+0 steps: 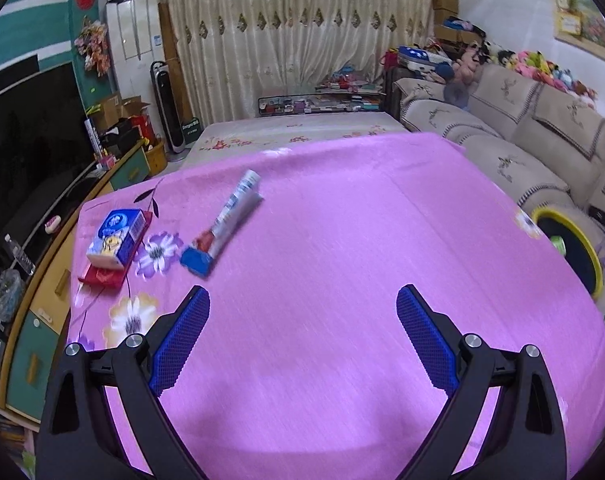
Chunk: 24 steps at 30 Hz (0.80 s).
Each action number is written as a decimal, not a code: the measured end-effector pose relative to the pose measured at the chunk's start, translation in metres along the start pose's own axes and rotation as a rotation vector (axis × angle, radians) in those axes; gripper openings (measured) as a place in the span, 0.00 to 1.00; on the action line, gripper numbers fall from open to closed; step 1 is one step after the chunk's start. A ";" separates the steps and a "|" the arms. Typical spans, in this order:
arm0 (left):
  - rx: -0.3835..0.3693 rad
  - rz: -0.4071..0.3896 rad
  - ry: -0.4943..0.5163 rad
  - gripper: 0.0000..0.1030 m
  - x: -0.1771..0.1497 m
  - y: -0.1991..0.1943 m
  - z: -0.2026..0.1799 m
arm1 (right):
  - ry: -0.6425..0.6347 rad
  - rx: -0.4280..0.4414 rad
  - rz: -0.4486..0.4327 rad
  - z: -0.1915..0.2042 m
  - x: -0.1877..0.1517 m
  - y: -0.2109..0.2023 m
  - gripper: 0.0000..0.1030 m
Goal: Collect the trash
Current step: 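Reach the left gripper to the white squeeze tube and grasp it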
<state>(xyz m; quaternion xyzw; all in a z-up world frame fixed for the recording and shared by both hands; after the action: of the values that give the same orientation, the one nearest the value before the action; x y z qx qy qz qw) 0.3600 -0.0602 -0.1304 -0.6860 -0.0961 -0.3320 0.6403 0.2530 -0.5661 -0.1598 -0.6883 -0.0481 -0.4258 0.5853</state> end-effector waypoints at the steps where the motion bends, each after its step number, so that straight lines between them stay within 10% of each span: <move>1: 0.000 0.005 -0.012 0.90 0.009 0.008 0.008 | -0.006 0.011 -0.005 0.004 0.001 -0.004 0.81; 24: 0.000 0.217 -0.077 0.64 0.105 0.157 0.094 | -0.110 0.079 -0.013 0.053 -0.002 -0.026 0.81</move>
<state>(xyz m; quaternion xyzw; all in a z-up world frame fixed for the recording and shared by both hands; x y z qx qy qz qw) 0.5583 -0.0281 -0.1938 -0.7044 -0.0459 -0.2344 0.6685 0.2650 -0.5119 -0.1389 -0.6868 -0.1014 -0.3889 0.6056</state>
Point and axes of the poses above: each gripper's, at about its wrist camera, not at the fingertips, and y roughly the way its jaws point, z to its left, x to its top, the point moved 7 cm from there along y, roughly the way its jaws point, and after that the axes turned 12 degrees about z, right-handed, at the moved point
